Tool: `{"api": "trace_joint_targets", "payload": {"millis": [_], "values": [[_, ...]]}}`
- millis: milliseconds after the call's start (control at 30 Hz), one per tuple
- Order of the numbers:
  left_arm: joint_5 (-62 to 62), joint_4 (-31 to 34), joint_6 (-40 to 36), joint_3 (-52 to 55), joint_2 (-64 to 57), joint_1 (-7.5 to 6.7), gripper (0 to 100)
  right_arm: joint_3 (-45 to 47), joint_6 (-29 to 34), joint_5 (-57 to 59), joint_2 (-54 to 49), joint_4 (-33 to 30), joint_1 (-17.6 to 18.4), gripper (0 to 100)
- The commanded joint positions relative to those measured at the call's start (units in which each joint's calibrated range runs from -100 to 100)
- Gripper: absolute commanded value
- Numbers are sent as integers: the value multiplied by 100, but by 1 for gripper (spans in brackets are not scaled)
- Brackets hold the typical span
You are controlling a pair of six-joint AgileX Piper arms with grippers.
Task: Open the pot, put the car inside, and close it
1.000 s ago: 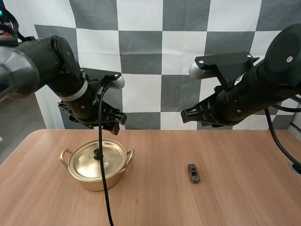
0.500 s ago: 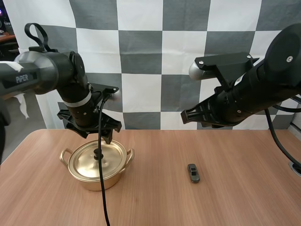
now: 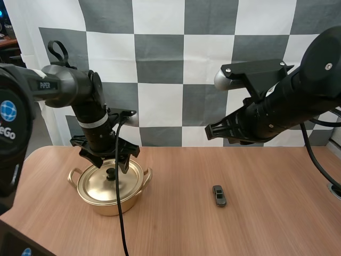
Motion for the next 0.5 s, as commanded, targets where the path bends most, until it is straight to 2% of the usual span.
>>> {"api": "trace_joint_targets", "payload": {"millis": [0,467], "values": [[19,17,9,69,52,4,100,0,-1,5,0,-2,0,0],[-202,28,9,173,256,4,100,0,-1,137,0,-2,0,0]]}}
